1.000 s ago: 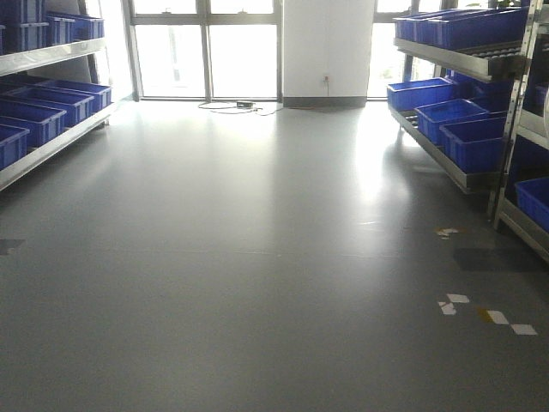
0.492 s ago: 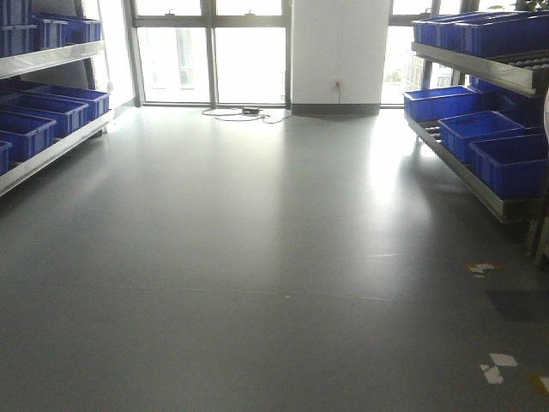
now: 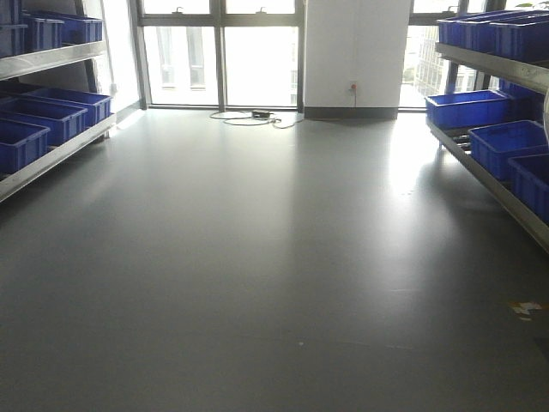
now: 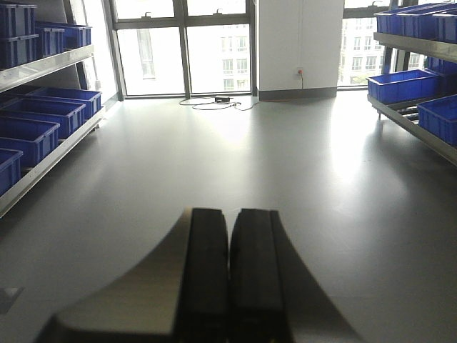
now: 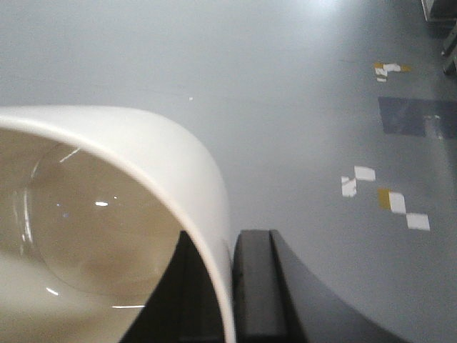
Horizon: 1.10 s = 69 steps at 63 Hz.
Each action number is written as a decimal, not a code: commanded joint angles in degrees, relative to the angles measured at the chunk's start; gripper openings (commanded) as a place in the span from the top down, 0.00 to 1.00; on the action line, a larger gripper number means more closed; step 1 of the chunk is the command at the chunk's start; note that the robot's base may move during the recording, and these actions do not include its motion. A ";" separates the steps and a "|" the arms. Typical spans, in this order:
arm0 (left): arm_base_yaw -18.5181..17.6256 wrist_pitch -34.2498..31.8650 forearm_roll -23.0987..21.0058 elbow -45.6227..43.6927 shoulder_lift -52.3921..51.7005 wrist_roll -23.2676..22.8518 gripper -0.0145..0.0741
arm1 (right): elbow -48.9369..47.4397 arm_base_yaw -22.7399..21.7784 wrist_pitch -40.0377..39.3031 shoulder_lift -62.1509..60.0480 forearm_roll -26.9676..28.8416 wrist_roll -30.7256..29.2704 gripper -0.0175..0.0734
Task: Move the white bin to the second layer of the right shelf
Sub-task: 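Drive toward the window and turn to the roller shelf rack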
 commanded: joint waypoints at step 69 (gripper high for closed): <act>-0.27 -4.83 -0.35 2.11 -0.80 -0.15 0.74 | -1.79 0.03 -4.90 0.11 -0.07 -0.20 0.74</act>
